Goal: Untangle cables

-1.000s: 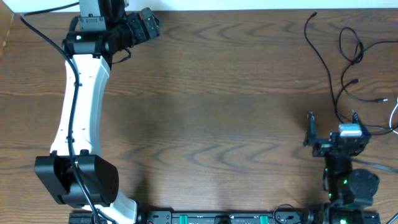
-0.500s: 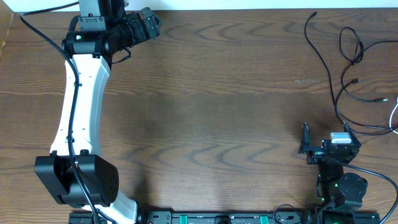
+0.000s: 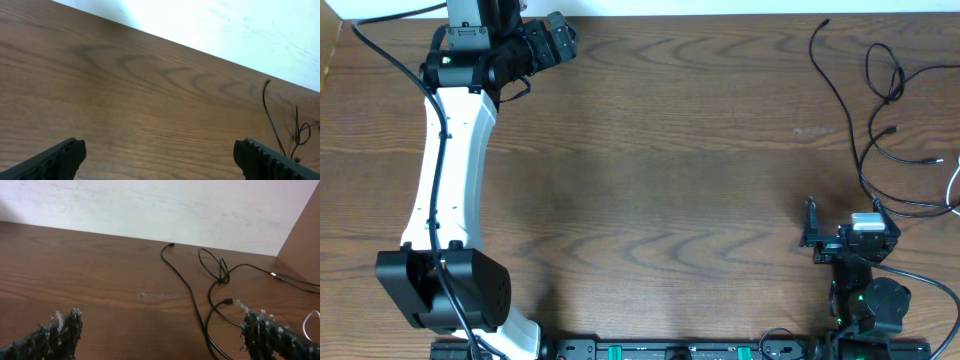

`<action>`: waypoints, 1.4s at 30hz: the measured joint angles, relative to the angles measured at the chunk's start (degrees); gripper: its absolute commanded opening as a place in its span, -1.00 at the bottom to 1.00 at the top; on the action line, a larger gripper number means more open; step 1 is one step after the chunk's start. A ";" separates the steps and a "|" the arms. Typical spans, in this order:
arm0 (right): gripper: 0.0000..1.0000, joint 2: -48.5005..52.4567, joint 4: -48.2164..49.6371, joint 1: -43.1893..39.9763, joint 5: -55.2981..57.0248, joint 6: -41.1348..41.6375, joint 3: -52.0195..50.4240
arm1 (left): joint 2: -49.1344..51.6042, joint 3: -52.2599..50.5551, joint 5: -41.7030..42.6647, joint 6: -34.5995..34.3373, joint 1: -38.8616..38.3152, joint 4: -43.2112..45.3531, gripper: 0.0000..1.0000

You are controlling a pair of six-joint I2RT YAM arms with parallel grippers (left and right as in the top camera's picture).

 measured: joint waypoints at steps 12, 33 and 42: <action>0.98 -0.02 0.02 0.00 0.02 0.00 0.00 | -1.57 -1.29 -8.46 5.81 0.02 -1.64 0.98; 0.99 -0.22 0.00 -0.04 0.85 0.00 0.00 | -74.66 -82.16 -10.60 26.18 7.69 39.30 0.99; 0.99 -0.20 -0.04 -0.04 0.85 0.00 0.00 | -93.61 -97.68 -11.74 28.55 7.69 40.22 0.99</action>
